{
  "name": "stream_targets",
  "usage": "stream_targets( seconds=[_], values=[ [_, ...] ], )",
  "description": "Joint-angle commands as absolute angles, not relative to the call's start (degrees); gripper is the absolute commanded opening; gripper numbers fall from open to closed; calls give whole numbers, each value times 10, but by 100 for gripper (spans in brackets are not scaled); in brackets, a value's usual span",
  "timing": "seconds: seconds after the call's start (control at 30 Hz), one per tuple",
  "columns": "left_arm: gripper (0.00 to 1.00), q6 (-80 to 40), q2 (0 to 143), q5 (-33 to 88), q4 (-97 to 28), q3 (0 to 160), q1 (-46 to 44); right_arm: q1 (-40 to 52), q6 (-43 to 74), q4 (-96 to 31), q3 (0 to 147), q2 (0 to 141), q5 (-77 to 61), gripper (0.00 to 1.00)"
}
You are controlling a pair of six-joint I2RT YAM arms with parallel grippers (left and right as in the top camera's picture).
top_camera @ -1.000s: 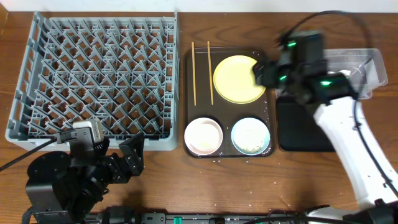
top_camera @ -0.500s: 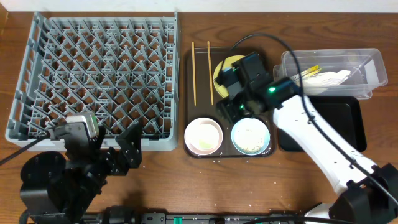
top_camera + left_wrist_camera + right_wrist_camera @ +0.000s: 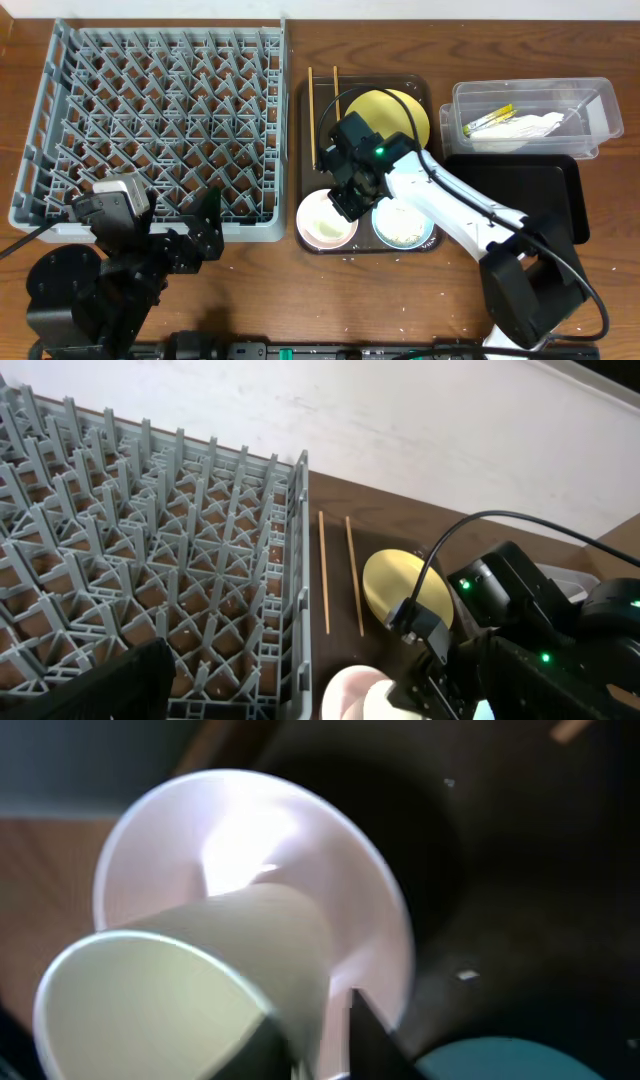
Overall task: Sort waste into correct bins and load items into the dishwasher
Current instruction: 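Grasp the pink bowl with right gripper and lift it, then hand the pink bowl from right gripper to left gripper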
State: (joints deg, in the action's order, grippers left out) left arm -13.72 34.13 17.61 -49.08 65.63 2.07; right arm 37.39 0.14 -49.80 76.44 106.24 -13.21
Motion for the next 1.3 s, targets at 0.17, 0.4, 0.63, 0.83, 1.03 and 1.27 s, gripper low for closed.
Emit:
stream_targets(
  seconds=[0.17, 0.4, 0.63, 0.83, 1.03, 1.27],
  values=[
    [98, -189, 357, 187, -486, 660, 18, 349, 9, -497, 768, 980, -110, 1],
    [98, -208, 413, 293, -485, 660, 18, 265, -1, -456, 768, 863, -209, 1],
    [98, -222, 487, 504, -445, 660, 18, 130, -1, -323, 768, 840, -629, 1],
    [98, -215, 531, 695, -372, 660, 18, 123, 2, -233, 768, 844, -833, 1],
    [98, -211, 569, 792, -355, 659, 18, 168, 39, -163, 768, 844, -858, 1],
    [100, -211, 578, 839, -328, 659, 9, 223, 72, -151, 768, 844, -742, 1]
  ],
)
